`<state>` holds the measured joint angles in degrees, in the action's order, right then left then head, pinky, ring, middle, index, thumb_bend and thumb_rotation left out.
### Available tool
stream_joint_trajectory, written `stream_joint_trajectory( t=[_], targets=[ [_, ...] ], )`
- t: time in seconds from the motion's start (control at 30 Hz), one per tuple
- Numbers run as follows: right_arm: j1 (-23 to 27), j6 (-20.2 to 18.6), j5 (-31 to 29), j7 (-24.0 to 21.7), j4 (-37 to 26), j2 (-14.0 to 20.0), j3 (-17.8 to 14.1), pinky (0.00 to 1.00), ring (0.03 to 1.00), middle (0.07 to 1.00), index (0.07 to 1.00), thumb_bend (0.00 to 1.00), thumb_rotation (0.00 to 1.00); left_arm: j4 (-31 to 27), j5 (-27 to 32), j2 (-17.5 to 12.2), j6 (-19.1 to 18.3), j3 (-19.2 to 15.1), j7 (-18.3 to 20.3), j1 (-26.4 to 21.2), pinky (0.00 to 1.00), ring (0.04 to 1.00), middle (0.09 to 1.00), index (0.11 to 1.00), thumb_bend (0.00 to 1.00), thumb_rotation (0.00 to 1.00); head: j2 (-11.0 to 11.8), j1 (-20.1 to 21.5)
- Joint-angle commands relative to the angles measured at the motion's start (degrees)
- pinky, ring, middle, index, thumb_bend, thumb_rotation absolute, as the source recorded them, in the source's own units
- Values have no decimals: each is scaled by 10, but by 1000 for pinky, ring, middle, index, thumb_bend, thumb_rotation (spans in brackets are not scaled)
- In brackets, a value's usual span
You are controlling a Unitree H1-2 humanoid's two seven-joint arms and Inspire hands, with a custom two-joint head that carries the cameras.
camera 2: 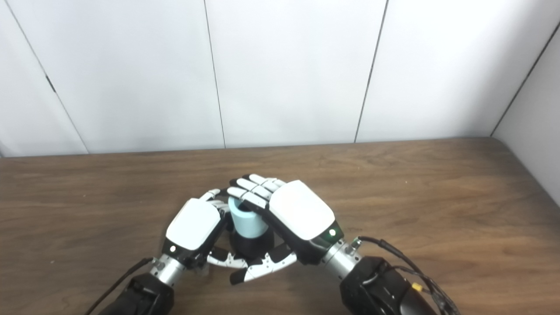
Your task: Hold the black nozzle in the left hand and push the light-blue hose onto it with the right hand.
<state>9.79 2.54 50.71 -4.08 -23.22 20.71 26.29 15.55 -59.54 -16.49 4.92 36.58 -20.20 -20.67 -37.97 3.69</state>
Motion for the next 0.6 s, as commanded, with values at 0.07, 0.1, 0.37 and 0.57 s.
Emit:
stream_joint_trajectory(
  t=[0.07,0.1,0.37,0.57],
  targets=[
    [-57,30,-9,-31,42,9,25,826,904,910,870,880,705,59,-19,7,-3,33,17,61,832,468,402,487,502,0,0,1],
    [-58,31,-9,-28,41,8,23,837,920,928,891,881,699,58,-21,7,-3,33,17,60,834,467,395,493,500,0,1,1],
    [-55,27,3,-33,38,0,14,940,999,1000,993,906,725,55,-21,6,-3,34,18,61,829,463,395,494,501,0,1,0],
    [-51,21,3,-37,39,-9,8,982,1000,1000,998,914,715,69,-22,9,0,35,5,58,821,451,446,509,504,0,3,0]
  ],
)
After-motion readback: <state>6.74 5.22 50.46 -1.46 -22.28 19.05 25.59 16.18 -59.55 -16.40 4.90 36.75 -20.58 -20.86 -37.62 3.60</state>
